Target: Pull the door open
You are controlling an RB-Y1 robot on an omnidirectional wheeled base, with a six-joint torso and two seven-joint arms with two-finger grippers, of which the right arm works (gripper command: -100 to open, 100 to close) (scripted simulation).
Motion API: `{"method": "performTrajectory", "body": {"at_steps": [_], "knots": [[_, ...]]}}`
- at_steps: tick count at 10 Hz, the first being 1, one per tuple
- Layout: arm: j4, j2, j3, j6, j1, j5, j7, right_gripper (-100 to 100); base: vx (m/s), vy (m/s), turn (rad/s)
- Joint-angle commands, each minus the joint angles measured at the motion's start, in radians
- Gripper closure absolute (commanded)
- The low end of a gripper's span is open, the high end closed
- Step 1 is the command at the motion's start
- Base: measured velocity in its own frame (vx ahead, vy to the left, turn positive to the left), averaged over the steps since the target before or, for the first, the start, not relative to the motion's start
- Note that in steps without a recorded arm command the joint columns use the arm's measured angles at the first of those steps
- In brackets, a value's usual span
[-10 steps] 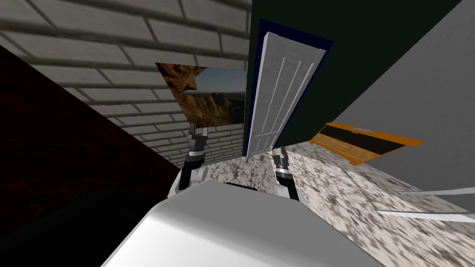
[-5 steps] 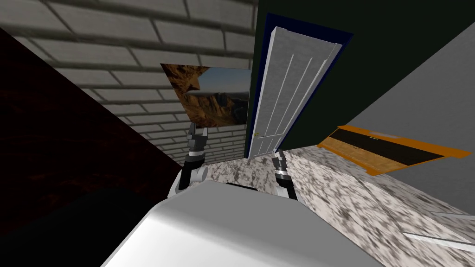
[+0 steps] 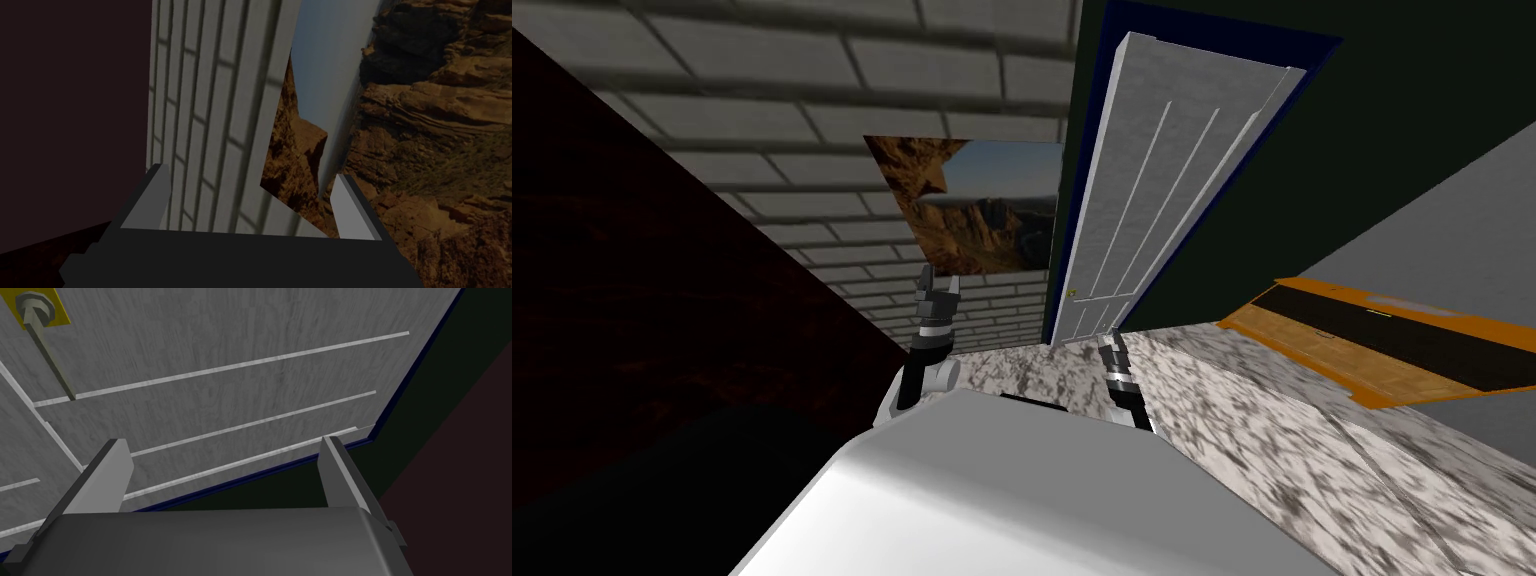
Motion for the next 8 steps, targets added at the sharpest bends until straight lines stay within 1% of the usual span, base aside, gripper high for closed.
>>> {"method": "performTrajectory", "body": {"at_steps": [1,2,3,4,7,8], "knots": [[0.05,-0.013,-0.001,-0.011,-0.019,-0.005,-0.006,-100,0.092,-0.024,0.173],[0.083,-0.021,-0.002,-0.021,-0.027,-0.008,-0.01,-100,0.095,-0.028,0.158],[0.087,-0.021,-0.002,-0.021,-0.027,-0.008,-0.01,-100,0.066,-0.027,0.032],[0.121,-0.029,-0.002,-0.031,-0.035,-0.012,-0.014,-100,0.052,-0.017,0.081],[0.211,-0.053,-0.004,-0.062,-0.059,-0.021,-0.027,-100,0.085,-0.039,0.15],[0.22,-0.053,-0.004,-0.062,-0.059,-0.021,-0.027,-100,0.064,-0.037,0.054]]}}
